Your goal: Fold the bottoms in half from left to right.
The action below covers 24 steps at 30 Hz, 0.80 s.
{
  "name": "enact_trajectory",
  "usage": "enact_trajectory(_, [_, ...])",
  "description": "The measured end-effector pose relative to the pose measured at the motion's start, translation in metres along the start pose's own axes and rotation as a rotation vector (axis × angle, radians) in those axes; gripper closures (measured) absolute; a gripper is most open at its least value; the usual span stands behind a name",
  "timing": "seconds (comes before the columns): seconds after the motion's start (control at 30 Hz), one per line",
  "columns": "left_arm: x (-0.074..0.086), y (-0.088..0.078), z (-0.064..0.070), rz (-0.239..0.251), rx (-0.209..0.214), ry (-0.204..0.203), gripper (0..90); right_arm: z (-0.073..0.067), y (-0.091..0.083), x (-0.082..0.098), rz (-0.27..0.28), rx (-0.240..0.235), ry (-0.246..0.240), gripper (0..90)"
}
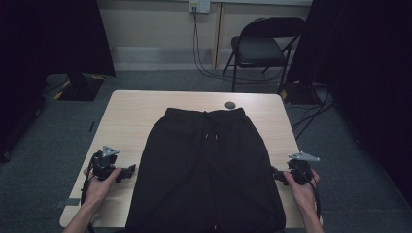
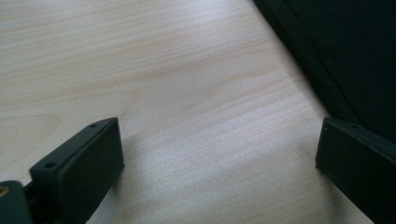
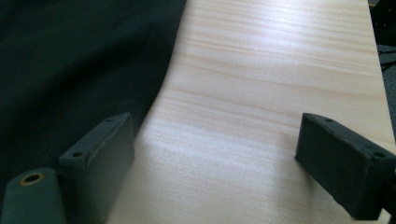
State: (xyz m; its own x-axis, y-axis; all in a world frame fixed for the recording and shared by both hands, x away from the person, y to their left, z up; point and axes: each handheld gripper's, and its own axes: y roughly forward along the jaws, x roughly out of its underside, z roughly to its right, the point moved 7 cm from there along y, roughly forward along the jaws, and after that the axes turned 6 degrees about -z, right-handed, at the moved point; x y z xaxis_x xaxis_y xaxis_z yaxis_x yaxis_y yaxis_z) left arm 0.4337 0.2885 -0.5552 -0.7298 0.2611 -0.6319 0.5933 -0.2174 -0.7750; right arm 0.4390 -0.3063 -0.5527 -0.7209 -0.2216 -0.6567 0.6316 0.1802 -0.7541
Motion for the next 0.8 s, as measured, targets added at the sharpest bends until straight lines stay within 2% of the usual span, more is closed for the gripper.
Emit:
enact_trajectory(0.27, [-0.002, -0.004, 0.0, -0.039, 0.005, 0.003, 6.8, -0.002, 0.0, -0.001, 0.006, 0.0, -0.003, 12.3])
enact_trajectory(0.3, [-0.002, -0.005, -0.001, -0.042, 0.006, -0.002, 12.1, -0.004, 0.0, -0.001, 0.003, -0.002, -0.011, 13.4])
enact_trajectory(0.33, [-0.002, -0.007, -0.002, -0.039, 0.008, -0.024, 15.9, -0.004, -0.001, -0.001, 0.0, 0.001, -0.016, 13.8])
enact_trajectory(0.37, [-0.002, -0.008, -0.002, -0.042, 0.017, -0.026, 16.6, -0.005, -0.003, -0.001, -0.004, 0.01, -0.018, 14.5])
enact_trajectory(0.47, [-0.002, -0.009, -0.002, -0.058, 0.022, -0.018, 16.7, -0.007, -0.007, -0.001, 0.0, 0.022, -0.031, 16.0])
enact_trajectory(0.5, [-0.002, -0.009, -0.001, -0.065, 0.033, -0.006, 17.8, -0.009, -0.01, -0.002, 0.005, 0.015, -0.03, 16.3])
enact_trajectory(0.53, [-0.003, -0.013, 0.005, -0.071, 0.051, 0.026, 19.6, -0.013, -0.016, -0.004, 0.006, -0.004, -0.032, 17.0])
enact_trajectory(0.57, [-0.003, -0.013, 0.005, -0.071, 0.051, 0.026, 19.6, -0.013, -0.016, -0.004, 0.006, -0.004, -0.032, 17.0])
enact_trajectory(0.6, [-0.006, -0.02, 0.012, -0.046, 0.065, 0.051, 19.6, -0.021, -0.026, -0.008, 0.041, -0.01, -0.033, 17.1])
enact_trajectory(0.63, [-0.006, -0.02, 0.012, -0.046, 0.065, 0.051, 19.7, -0.021, -0.026, -0.008, 0.041, -0.01, -0.033, 17.1])
enact_trajectory(0.67, [-0.008, -0.025, 0.017, -0.025, 0.083, 0.061, 19.7, -0.026, -0.031, -0.01, 0.055, -0.019, -0.028, 17.5])
enact_trajectory(0.7, [-0.009, -0.029, 0.021, -0.012, 0.097, 0.068, 19.7, -0.035, -0.039, -0.013, 0.073, -0.043, -0.036, 17.9])
enact_trajectory(0.73, [-0.011, -0.034, 0.029, 0.018, 0.128, 0.081, 19.9, -0.051, -0.049, -0.018, 0.097, -0.067, -0.057, 18.4])
enact_trajectory(0.77, [-0.011, -0.034, 0.029, 0.018, 0.128, 0.081, 20.8, -0.057, -0.052, -0.02, 0.105, -0.072, -0.064, 18.5])
enact_trajectory(0.8, [-0.013, -0.039, 0.037, 0.031, 0.151, 0.104, 22.7, -0.066, -0.055, -0.022, 0.114, -0.086, -0.077, 18.4])
